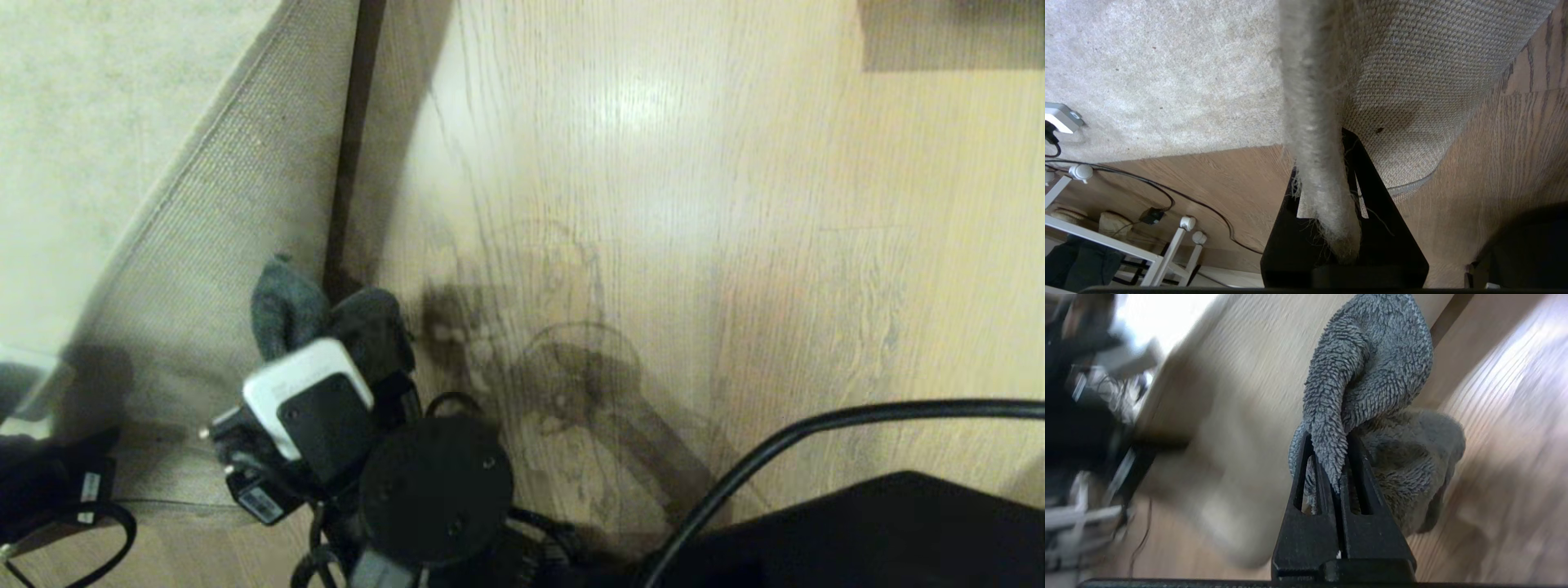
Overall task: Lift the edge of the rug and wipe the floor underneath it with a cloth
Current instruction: Wipe the floor under the carpet with a rag
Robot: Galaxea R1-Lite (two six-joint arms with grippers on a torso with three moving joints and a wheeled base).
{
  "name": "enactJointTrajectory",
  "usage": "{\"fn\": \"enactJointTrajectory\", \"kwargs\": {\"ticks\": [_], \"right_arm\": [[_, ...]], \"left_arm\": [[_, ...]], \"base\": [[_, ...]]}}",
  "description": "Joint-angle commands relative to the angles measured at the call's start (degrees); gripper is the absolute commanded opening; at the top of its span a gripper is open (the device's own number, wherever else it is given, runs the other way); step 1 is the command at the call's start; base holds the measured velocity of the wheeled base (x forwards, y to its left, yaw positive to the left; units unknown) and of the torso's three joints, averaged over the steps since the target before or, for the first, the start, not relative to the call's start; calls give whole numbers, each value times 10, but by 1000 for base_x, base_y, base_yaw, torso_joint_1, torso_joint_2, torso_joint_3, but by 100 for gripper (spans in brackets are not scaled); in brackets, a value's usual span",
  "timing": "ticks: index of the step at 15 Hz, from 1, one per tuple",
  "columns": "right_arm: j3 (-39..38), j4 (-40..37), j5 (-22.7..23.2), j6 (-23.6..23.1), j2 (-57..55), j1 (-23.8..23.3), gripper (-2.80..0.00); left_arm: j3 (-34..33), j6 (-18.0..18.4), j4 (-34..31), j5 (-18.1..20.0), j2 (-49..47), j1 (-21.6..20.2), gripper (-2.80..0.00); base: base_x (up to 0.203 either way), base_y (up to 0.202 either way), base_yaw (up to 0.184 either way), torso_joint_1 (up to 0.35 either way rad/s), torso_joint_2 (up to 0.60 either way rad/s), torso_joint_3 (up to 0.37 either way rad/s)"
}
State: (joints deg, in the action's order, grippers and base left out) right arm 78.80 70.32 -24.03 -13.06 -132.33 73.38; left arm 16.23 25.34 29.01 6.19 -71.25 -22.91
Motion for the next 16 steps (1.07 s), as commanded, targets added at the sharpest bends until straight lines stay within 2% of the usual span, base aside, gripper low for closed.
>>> {"fn": "enactJointTrajectory", "kwargs": {"ticks": [1, 4, 8, 16], "right_arm": [[-40, 45, -1, 3, -38, 9, -280], [-26, 64, -1, 9, -87, 8, -280], [53, 66, -1, 15, -154, -11, -280], [225, 29, 3, 12, -199, -135, -280]], "left_arm": [[-1, 1, 2, 0, 1, 0, -280], [-1, 1, 2, 0, -1, 0, -280], [-1, 1, 2, 0, -2, 0, -280], [-5, 1, 2, 0, -1, 0, -280]], "base": [[0, 0, 0, 0, 0, 0], [0, 0, 0, 0, 0, 0], [0, 0, 0, 0, 0, 0], [0, 0, 0, 0, 0, 0]]}}
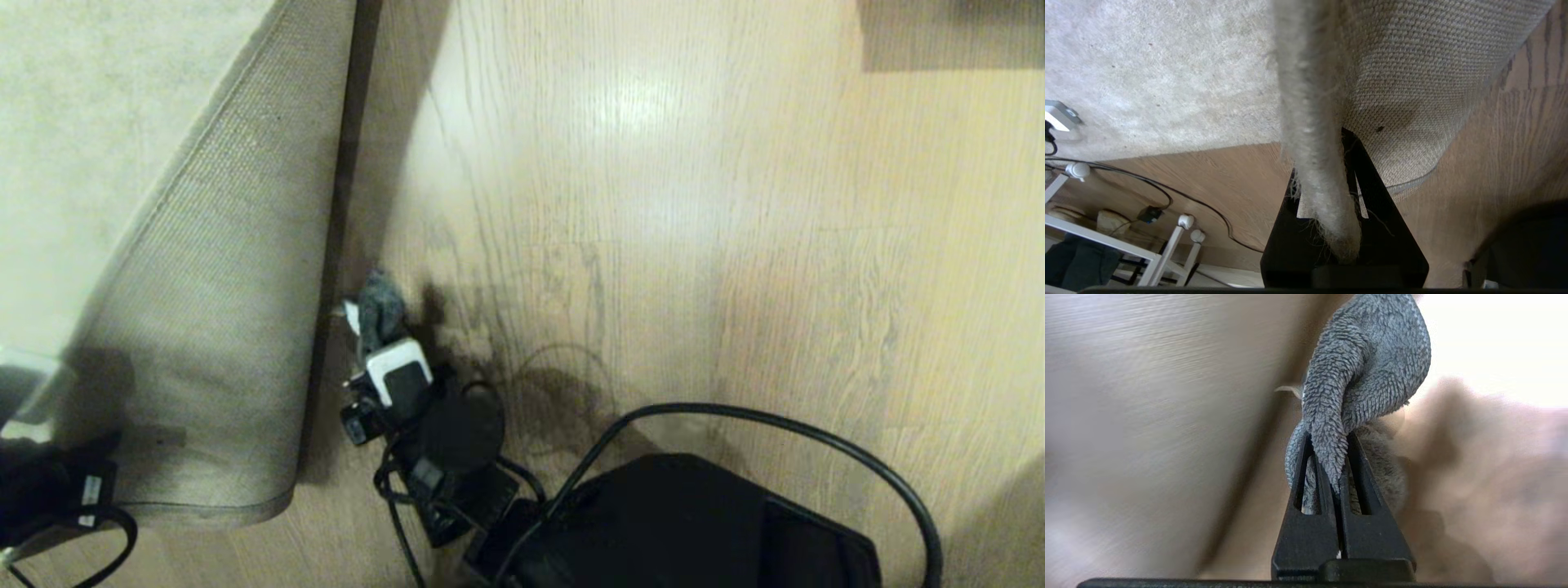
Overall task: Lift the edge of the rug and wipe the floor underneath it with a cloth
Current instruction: Wipe the floor under the carpet with a rag
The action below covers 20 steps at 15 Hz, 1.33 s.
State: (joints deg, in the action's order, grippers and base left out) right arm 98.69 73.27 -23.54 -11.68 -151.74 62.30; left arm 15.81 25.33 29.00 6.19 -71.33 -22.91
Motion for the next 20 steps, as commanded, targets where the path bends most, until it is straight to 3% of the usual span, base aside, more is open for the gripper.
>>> {"fn": "enactJointTrajectory", "kwargs": {"ticks": [1, 5, 16, 20], "right_arm": [[33, -5, -2, -3, 4, -35, -280], [34, -8, -1, -16, 49, -60, -280], [32, -32, 3, -77, 180, -67, -280], [0, -58, 2, -78, 244, -122, -280]], "left_arm": [[-1, 2, 2, 0, 0, 0, -280], [-2, 2, 2, 0, -1, 0, -280], [-1, 2, 2, 0, 1, 10, -280], [-1, 2, 2, 0, 2, 23, -280]], "base": [[0, 0, 0, 0, 0, 0], [0, 0, 0, 0, 0, 0], [0, 0, 0, 0, 0, 0], [0, 0, 0, 0, 0, 0]]}}
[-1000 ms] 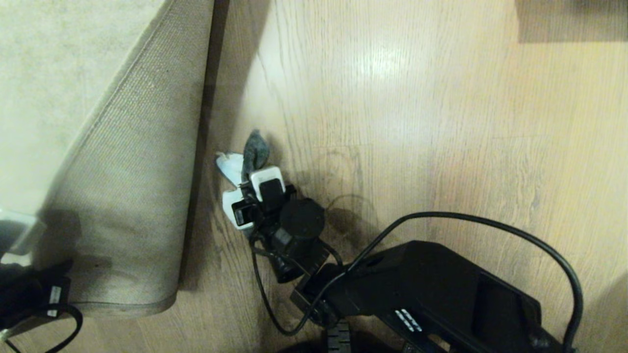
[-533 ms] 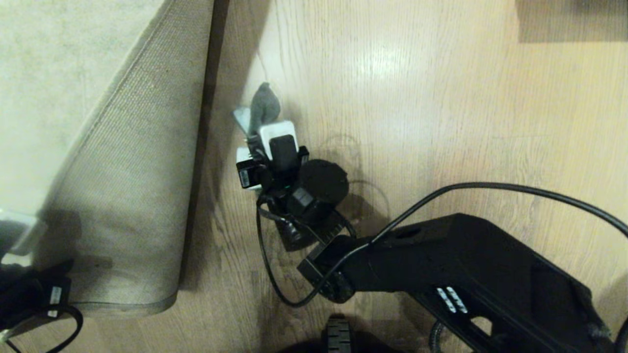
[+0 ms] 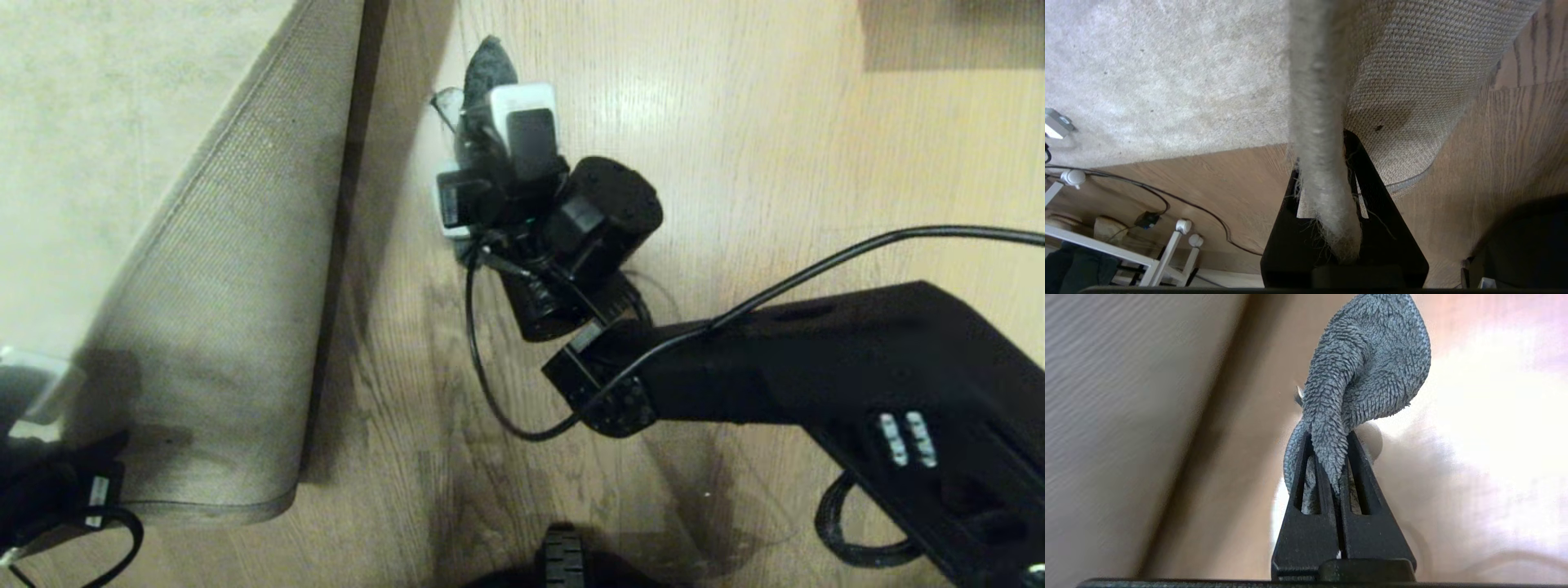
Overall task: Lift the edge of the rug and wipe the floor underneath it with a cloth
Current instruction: Wipe the floor under the carpet with a rag, then lay down the carpet
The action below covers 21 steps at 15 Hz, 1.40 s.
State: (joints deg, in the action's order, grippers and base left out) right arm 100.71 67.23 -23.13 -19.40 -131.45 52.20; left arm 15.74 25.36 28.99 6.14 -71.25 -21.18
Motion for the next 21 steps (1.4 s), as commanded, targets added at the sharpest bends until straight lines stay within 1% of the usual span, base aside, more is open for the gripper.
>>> {"fn": "enactJointTrajectory", "kwargs": {"ticks": [1, 3, 5, 7, 9, 12, 15, 17, 19, 21], "right_arm": [[-51, 2, -1, -1, 61, -39, -280], [-120, 1, -1, 0, 108, -85, -280], [-210, 2, 2, 5, 157, -133, -280], [-319, 4, 2, 28, 210, -177, -280], [-446, 11, 2, 57, 269, -227, -280], [-634, 55, 2, 89, 347, -303, -280], [-752, 78, 3, 103, 444, -430, -280], [-830, 81, 1, 102, 509, -496, -280], [-909, 80, 0, 93, 579, -535, -280], [-984, 64, 2, 83, 656, -548, -280]], "left_arm": [[0, 1, 2, 0, 2, 9, -280], [2, 1, 3, 0, 2, 11, -280], [1, 2, 2, 1, 1, 11, -280], [0, 9, 2, 0, 1, 11, -280], [0, 11, 2, 1, 1, 11, -280], [-9, 13, 3, 1, 2, 12, -280], [-19, 14, 3, 1, 2, 16, -280], [-19, 14, 3, 1, 2, 16, -280], [-18, 14, 3, 1, 2, 16, -280], [-21, 14, 3, 1, 2, 17, -280]], "base": [[0, 0, 0, 0, 0, 0], [0, 0, 0, 0, 0, 0], [0, 0, 0, 0, 0, 0], [0, 0, 0, 0, 0, 0], [0, 0, 0, 0, 0, 0], [0, 0, 0, 0, 0, 0], [0, 0, 0, 0, 0, 0], [0, 0, 0, 0, 0, 0], [0, 0, 0, 0, 0, 0], [0, 0, 0, 0, 0, 0]]}}
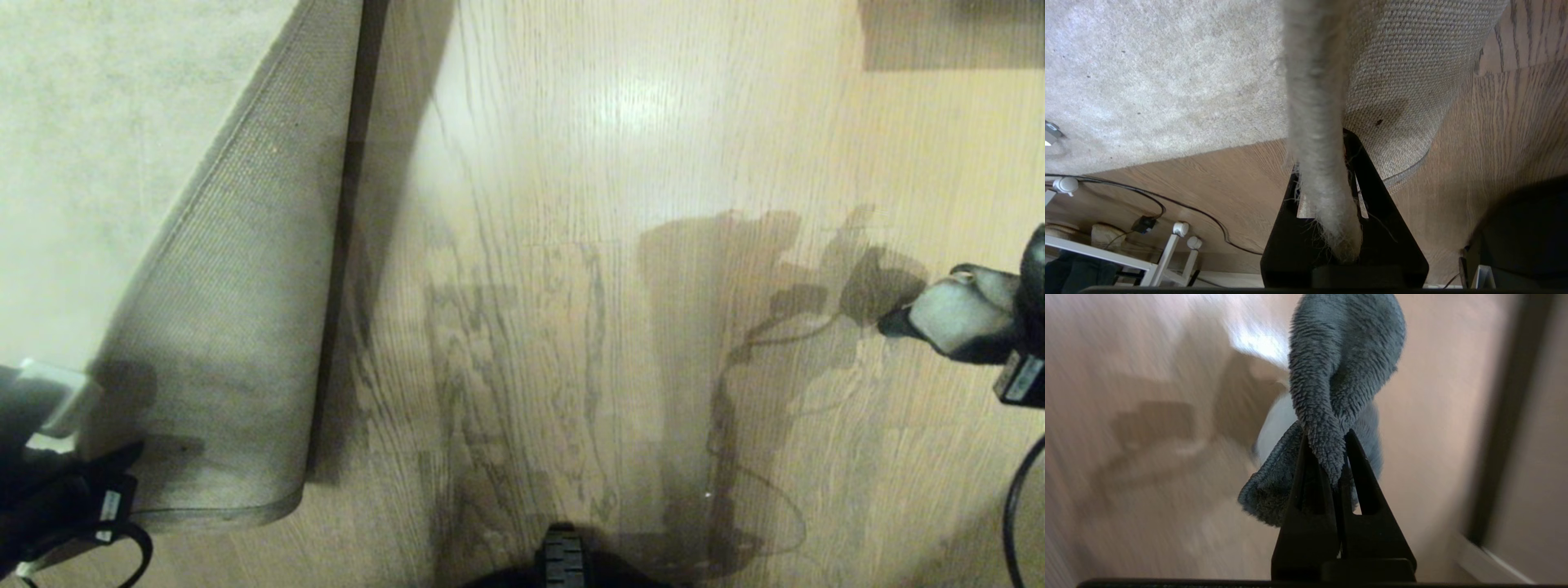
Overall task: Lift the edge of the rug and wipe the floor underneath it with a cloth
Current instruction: Lay down the carpet
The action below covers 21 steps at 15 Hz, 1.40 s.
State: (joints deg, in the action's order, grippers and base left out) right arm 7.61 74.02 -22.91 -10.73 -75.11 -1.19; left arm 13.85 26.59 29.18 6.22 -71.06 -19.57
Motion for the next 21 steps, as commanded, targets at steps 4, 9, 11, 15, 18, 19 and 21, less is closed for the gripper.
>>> {"fn": "enactJointTrajectory", "kwargs": {"ticks": [4, 9, 11, 15, 18, 19, 21], "right_arm": [[-74, -154, 15, 5, 223, -19, -280], [-76, -458, 86, 31, 517, -17, -280], [-68, -605, 126, 43, 640, -3, -280], [-40, -831, 232, 100, 751, 13, -280], [-41, -830, 234, 100, 751, 14, -280], [-41, -830, 234, 100, 751, 15, -280], [-41, -830, 234, 100, 751, 14, -280]], "left_arm": [[-1, 1, 1, -1, 0, 8, -280], [-1, 2, 1, -1, 4, 10, -280], [-2, 2, 1, -2, 6, 12, -280], [-2, 16, 1, -2, 9, 20, -280], [-3, 15, 1, -2, 9, 19, -280], [-6, 15, 2, -2, 9, 19, -280], [-9, 14, 2, -2, 9, 19, -280]], "base": [[0, 0, 0, 0, 0, 0], [0, 0, 0, 0, 0, 0], [0, 0, 0, 0, 0, 0], [0, 0, 0, 0, 0, 0], [0, 0, 0, 0, 0, 0], [0, 0, 0, 0, 0, 0], [0, 0, 0, 0, 0, 0]]}}
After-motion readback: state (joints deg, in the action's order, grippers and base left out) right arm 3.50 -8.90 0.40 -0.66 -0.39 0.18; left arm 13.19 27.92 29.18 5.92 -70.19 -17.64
